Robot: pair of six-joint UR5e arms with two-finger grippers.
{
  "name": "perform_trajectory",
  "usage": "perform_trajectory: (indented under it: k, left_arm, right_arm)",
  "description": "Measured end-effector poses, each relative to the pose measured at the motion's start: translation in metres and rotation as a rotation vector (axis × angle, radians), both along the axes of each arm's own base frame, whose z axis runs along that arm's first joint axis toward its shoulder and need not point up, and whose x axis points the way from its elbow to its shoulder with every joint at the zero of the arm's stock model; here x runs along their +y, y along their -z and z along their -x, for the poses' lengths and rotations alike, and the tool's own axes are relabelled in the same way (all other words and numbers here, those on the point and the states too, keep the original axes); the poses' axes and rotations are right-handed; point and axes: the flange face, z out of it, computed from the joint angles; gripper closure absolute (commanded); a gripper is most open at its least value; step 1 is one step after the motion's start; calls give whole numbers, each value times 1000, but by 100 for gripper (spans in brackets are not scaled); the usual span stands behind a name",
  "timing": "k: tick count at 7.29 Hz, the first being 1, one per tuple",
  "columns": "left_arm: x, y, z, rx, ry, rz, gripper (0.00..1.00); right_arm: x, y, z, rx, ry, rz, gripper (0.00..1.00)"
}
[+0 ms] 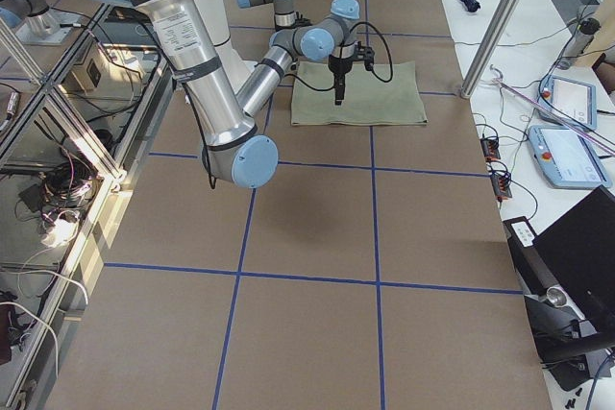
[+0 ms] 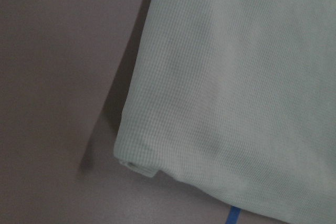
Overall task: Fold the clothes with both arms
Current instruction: 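Lower the left gripper to the shirt's nearest corner while the right gripper holds position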
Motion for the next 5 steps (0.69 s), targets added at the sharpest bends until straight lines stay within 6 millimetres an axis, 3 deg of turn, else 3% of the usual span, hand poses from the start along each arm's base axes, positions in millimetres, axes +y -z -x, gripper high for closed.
perform_trajectory:
  k: [4, 5]
  left_arm:
    - [-34, -14, 8, -53, 71, -4, 4]
    - [-37, -18, 6, -62, 74, -2, 10]
  right_arm:
    - [-1, -3, 2, 6, 3, 2, 0]
    - [-1, -4, 2, 7, 4, 3, 0]
